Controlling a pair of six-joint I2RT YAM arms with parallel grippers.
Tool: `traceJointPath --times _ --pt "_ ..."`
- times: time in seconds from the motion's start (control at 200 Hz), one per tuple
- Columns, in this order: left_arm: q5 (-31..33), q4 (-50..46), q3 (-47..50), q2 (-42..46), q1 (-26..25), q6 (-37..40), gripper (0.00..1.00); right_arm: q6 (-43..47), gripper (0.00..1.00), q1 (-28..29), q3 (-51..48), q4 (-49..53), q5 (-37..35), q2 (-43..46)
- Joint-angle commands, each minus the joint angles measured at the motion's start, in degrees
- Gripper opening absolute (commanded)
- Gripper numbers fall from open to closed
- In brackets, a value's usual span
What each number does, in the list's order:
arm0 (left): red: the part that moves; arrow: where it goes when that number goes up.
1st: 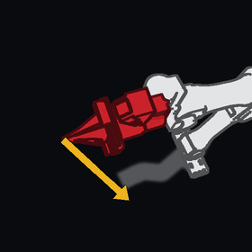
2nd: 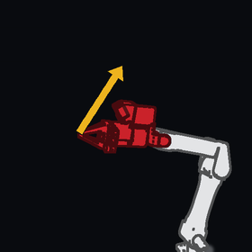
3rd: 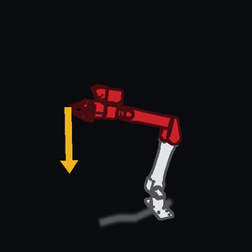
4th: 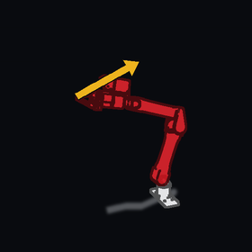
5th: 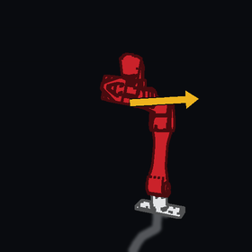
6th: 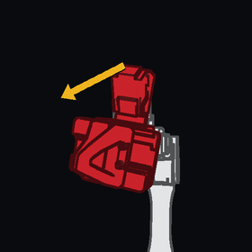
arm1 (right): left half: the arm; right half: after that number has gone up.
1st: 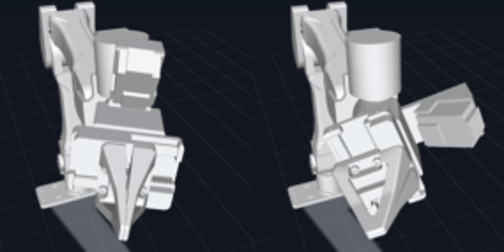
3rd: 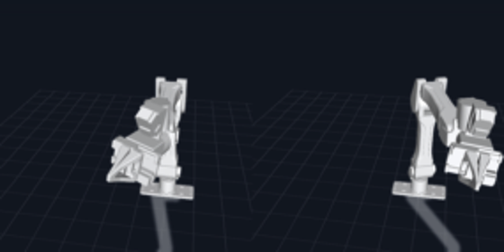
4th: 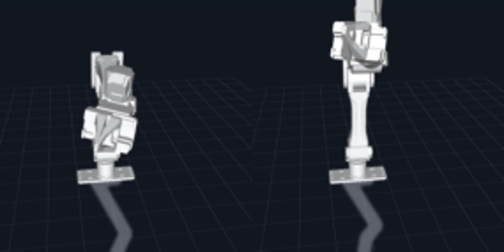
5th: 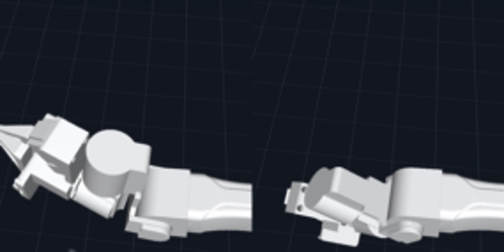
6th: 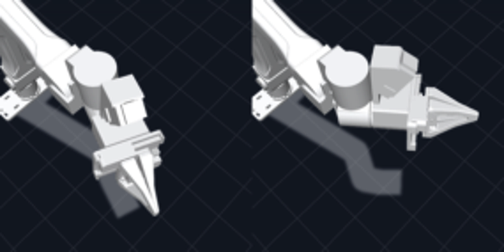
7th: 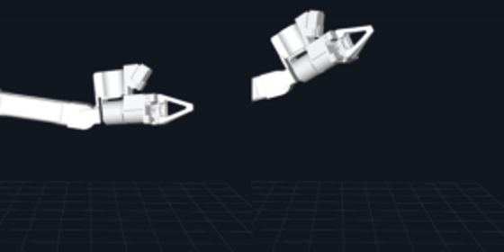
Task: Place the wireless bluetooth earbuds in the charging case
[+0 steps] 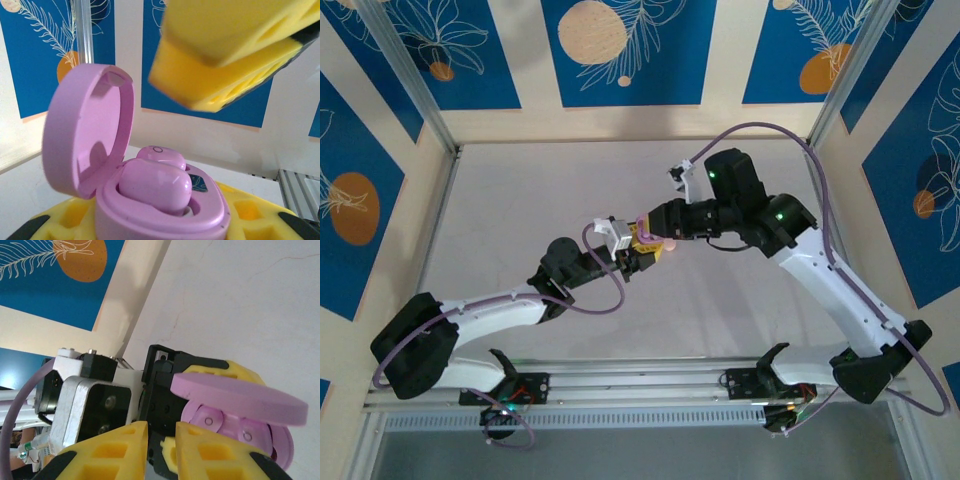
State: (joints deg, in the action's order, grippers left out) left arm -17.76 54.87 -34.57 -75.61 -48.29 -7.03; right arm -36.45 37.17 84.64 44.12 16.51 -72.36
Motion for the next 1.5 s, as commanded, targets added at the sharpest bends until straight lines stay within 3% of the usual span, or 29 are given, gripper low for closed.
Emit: traceJointPath --times 0.0,0.345,0.605,0.785,1.07,1.276,1.496 --pt "-1.57 3.04 -2.13 0.91 -0.79 -0.27 0.20 0.23 0.23 0.26 0.12 -1.23 1.66 -1.36" --pt "-0.52 4.88 -1.59 1.00 -0.75 -0.62 0.20 1.62 0.23 0.11 -0.88 1.61 1.73 -2.00" --pt "-0.69 4.79 -1.27 1.15 -0.82 -0.57 0.19 2.78 0.26 -0.34 0.00 -0.29 -1.68 2.52" --pt "-1.73 4.27 -1.45 0.97 -0.80 -0.51 0.20 0.97 0.31 -3.94 -2.52 -3.41 -4.85 6.17" --pt "-4.19 4.16 -1.95 0.56 -0.89 -0.96 0.20 -0.83 0.47 -9.20 2.26 -0.61 2.83 -0.64" --pt "-3.56 5.56 -1.98 0.46 -0.84 -1.46 0.20 1.98 0.48 -9.13 5.81 4.84 8.50 -7.40" --pt "-1.94 6.29 -1.66 0.87 -0.84 -1.31 0.20 3.83 0.48 -9.38 0.01 3.57 14.38 -4.31"
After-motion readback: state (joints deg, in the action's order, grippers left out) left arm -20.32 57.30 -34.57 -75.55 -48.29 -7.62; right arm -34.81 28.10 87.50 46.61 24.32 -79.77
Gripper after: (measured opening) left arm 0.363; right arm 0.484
